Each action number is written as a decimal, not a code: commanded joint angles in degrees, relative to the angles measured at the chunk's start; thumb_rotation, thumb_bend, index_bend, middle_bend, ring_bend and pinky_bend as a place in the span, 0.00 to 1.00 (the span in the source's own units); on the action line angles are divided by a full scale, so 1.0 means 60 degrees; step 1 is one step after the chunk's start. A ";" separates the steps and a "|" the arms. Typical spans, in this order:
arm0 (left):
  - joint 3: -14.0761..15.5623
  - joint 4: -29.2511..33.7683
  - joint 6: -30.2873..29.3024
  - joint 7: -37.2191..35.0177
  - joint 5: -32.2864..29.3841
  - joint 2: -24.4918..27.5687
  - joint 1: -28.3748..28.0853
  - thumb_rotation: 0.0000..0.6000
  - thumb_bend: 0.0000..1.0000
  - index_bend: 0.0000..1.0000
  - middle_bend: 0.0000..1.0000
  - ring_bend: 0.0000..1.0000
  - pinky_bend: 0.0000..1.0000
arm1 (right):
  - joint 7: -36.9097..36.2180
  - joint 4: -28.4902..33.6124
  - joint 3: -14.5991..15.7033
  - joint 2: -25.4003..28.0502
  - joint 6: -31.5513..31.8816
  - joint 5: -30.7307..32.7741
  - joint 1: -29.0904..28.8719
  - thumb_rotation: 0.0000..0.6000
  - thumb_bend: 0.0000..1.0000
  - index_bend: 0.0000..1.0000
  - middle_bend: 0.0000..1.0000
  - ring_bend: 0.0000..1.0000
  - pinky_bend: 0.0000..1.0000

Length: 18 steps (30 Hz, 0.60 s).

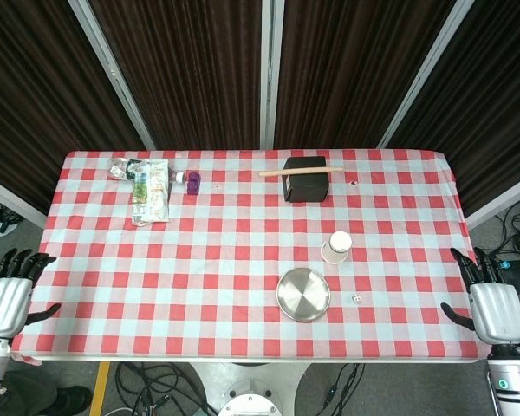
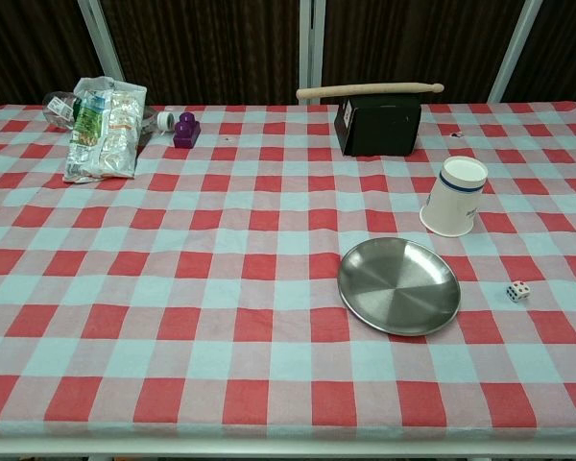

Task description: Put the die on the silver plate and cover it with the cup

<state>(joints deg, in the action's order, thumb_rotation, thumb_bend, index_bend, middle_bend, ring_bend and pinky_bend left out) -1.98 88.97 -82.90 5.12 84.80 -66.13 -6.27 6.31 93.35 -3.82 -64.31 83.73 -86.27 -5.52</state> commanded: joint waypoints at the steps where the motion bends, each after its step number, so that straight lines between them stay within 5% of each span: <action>1: -0.0025 -0.0102 0.0006 -0.0042 -0.0049 -0.0088 -0.0005 1.00 0.00 0.21 0.19 0.11 0.08 | -0.0025 0.0039 -0.0027 0.0008 0.0023 -0.0063 -0.0034 1.00 0.07 0.10 0.22 0.05 0.17; 11: -0.0007 -0.0237 -0.0224 -0.0206 0.0142 -0.0166 0.0048 1.00 0.00 0.21 0.19 0.11 0.08 | -0.0200 0.0037 0.0047 -0.0011 0.0205 -0.0505 -0.0081 1.00 0.07 0.14 0.30 0.14 0.28; 18: 0.0070 -0.0362 -0.0243 -0.0279 0.0344 -0.0157 0.0022 1.00 0.00 0.21 0.19 0.11 0.08 | 0.0257 0.0137 0.0171 -0.0239 -0.1088 -0.0722 -0.0862 1.00 0.07 0.18 0.50 0.43 0.50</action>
<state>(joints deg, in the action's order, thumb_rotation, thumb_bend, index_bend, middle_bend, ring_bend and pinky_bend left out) -1.56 86.80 -84.34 3.45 86.85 -67.07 -6.14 6.39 93.95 -3.02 -65.02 79.81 -90.22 -8.82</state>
